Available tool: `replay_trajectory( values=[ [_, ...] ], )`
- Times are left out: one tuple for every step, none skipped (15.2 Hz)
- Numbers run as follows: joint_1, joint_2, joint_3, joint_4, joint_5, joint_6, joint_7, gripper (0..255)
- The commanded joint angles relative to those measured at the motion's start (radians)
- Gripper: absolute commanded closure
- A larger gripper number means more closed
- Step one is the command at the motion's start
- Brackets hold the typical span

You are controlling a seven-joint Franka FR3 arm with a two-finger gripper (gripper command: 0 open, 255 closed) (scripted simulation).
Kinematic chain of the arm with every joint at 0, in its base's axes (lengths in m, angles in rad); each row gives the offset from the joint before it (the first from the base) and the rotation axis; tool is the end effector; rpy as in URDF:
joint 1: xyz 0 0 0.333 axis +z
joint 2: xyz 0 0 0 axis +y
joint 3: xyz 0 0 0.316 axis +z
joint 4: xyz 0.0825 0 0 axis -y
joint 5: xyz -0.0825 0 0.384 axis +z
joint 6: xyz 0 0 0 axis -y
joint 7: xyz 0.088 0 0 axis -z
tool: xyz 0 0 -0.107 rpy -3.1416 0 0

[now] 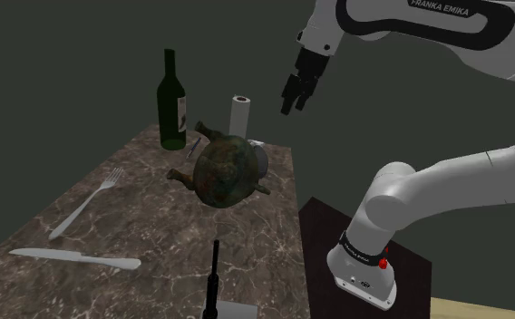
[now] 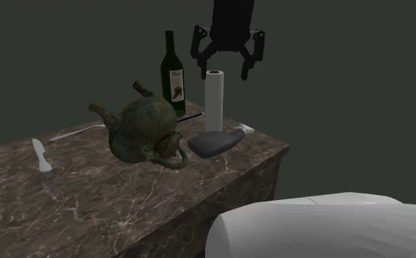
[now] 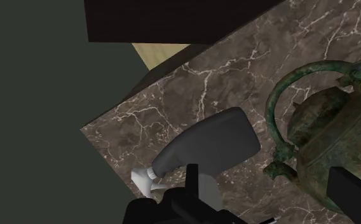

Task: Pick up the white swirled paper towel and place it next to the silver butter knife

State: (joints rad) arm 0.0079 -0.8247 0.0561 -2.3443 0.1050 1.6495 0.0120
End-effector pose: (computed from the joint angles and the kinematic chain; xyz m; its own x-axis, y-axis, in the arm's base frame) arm 0.3032 0.0361 0.6151 0.9913 0.0307 0.1278 0.0393 -0.9971 -0.0652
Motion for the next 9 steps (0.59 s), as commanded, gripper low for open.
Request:
replay_trajectory(
  values=[
    [0.0, 0.0, 0.0, 0.0, 0.0, 0.0, 0.0, 0],
    [-0.004, 0.036, 0.003, 0.016, -0.003, 0.024, 0.002, 0],
    [-0.007, 0.073, 0.005, 0.034, -0.006, 0.047, 0.003, 0],
    [-0.011, 0.109, 0.008, 0.052, -0.009, 0.069, 0.005, 0],
    [-0.014, 0.146, 0.01, 0.072, -0.012, 0.09, 0.008, 0],
    [-0.018, 0.183, 0.012, 0.094, -0.016, 0.109, 0.011, 0],
    [-0.022, 0.219, 0.015, 0.116, -0.02, 0.127, 0.013, 0],
    [-0.025, 0.256, 0.017, 0.14, -0.024, 0.144, 0.017, 0],
    [-0.029, 0.293, 0.02, 0.165, -0.028, 0.16, 0.02, 0]
  ],
)
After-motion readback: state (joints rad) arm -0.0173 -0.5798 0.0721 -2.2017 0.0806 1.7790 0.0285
